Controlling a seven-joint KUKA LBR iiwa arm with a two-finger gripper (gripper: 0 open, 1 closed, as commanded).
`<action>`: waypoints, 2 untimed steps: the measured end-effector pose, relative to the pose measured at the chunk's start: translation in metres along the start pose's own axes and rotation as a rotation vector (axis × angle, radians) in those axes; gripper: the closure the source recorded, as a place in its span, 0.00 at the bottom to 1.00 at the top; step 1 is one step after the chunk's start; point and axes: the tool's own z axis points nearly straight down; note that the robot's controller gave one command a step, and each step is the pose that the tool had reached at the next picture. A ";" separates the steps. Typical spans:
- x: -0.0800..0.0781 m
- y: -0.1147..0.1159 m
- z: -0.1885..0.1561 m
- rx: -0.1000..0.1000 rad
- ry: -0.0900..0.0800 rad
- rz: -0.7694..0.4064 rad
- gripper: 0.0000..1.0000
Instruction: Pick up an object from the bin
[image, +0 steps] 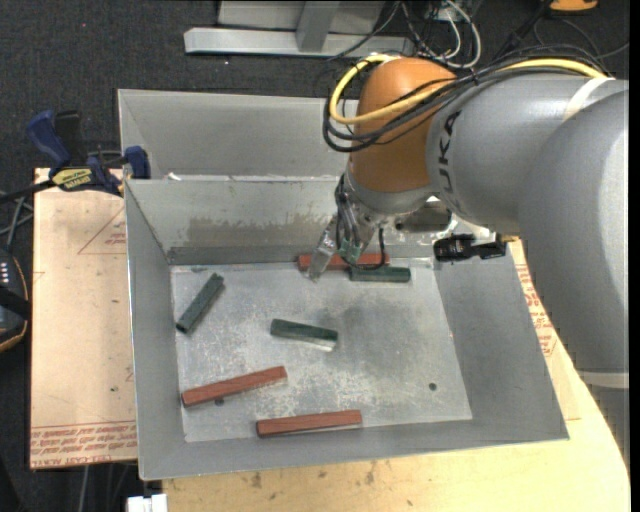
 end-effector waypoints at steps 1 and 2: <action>0.034 0.003 0.020 0.002 0.001 -0.089 1.00; 0.040 -0.052 -0.038 0.000 -0.002 -0.172 0.00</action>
Offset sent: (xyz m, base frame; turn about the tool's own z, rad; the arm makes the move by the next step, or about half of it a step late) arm -0.0630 -0.0221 0.0376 -0.1733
